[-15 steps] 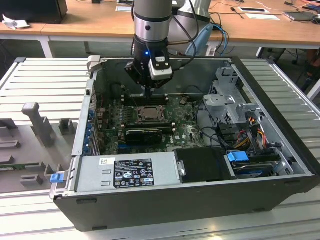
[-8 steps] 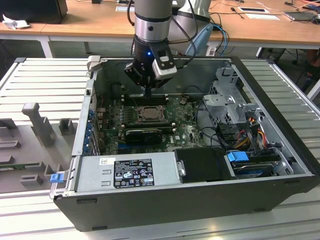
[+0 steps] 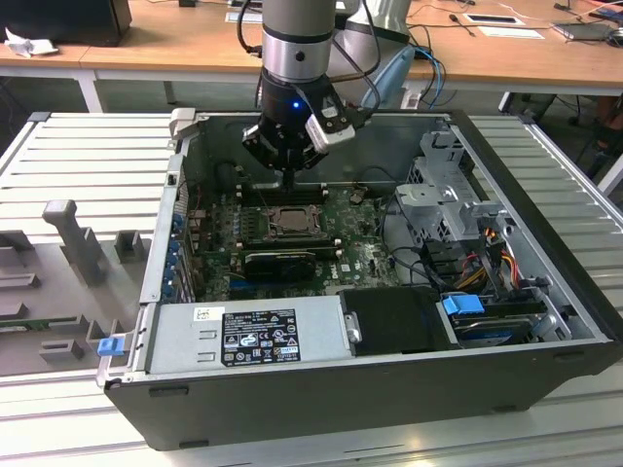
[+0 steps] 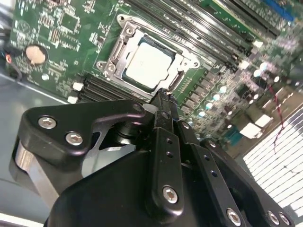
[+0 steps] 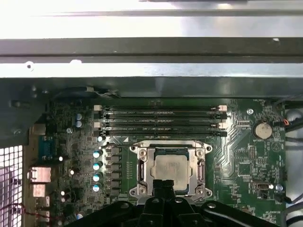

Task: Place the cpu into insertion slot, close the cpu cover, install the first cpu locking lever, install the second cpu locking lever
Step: 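Install the first cpu locking lever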

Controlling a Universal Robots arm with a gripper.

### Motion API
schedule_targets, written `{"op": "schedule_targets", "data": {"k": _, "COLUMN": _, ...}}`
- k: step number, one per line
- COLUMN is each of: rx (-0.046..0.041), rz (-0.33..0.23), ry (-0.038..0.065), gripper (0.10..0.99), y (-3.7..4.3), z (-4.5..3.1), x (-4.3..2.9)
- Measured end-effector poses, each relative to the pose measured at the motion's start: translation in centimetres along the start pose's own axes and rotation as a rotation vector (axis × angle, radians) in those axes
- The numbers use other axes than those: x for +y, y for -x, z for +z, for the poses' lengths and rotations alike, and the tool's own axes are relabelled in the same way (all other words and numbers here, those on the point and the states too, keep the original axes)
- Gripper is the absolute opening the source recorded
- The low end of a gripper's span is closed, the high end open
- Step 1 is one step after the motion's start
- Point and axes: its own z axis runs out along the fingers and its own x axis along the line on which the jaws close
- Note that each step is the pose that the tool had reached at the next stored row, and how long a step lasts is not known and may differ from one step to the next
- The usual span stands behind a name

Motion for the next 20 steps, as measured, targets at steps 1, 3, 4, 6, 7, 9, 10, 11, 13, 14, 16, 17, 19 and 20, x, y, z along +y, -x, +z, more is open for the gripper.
{"op": "schedule_targets", "data": {"k": 1, "rx": 0.0009, "rz": -0.025, "ry": 0.0, "gripper": 0.106, "y": 0.0, "z": 0.01, "x": 0.0}}
{"op": "schedule_targets", "data": {"k": 3, "rx": 0.0027, "rz": -0.076, "ry": -0.001, "gripper": 0.106, "y": 0.0, "z": 0.02, "x": 0.0}}
{"op": "schedule_targets", "data": {"k": 4, "rx": 0.003, "rz": -0.09, "ry": -0.002, "gripper": 0.106, "y": 0.0, "z": 0.03, "x": 0.0}}
{"op": "schedule_targets", "data": {"k": 6, "rx": 0.002, "rz": -0.101, "ry": -0.001, "gripper": 0.106, "y": -0.38, "z": 0.13, "x": 0.01}}
{"op": "schedule_targets", "data": {"k": 7, "rx": 0.0012, "rz": -0.101, "ry": 0.0, "gripper": 0.106, "y": -0.87, "z": 0.19, "x": 0.02}}
{"op": "schedule_targets", "data": {"k": 9, "rx": -0.0003, "rz": -0.101, "ry": 0.003, "gripper": 0.106, "y": -1.75, "z": 0.3, "x": 0.04}}
{"op": "schedule_targets", "data": {"k": 10, "rx": -0.0009, "rz": -0.101, "ry": 0.005, "gripper": 0.106, "y": -2.07, "z": 0.34, "x": 0.06}}
{"op": "schedule_targets", "data": {"k": 11, "rx": -0.0014, "rz": -0.101, "ry": 0.009, "gripper": 0.106, "y": -2.5, "z": 0.39, "x": 0.07}}
{"op": "schedule_targets", "data": {"k": 13, "rx": -0.0025, "rz": -0.101, "ry": 0.022, "gripper": 0.106, "y": -3.22, "z": 0.44, "x": 0.09}}
{"op": "schedule_targets", "data": {"k": 14, "rx": -0.0033, "rz": -0.101, "ry": 0.031, "gripper": 0.106, "y": -3.48, "z": 0.45, "x": 0.1}}
{"op": "schedule_targets", "data": {"k": 16, "rx": -0.0083, "rz": -0.102, "ry": 0.047, "gripper": 0.106, "y": -4.45, "z": 0.56, "x": 0.12}}
{"op": "schedule_targets", "data": {"k": 17, "rx": -0.0118, "rz": -0.102, "ry": 0.047, "gripper": 0.106, "y": -4.94, "z": 0.64, "x": 0.14}}
{"op": "schedule_targets", "data": {"k": 19, "rx": -0.0139, "rz": -0.101, "ry": 0.047, "gripper": 0.106, "y": -5.43, "z": 0.87, "x": 0.16}}
{"op": "schedule_targets", "data": {"k": 20, "rx": -0.0142, "rz": -0.096, "ry": 0.047, "gripper": 0.106, "y": -5.59, "z": 1.01, "x": 0.16}}
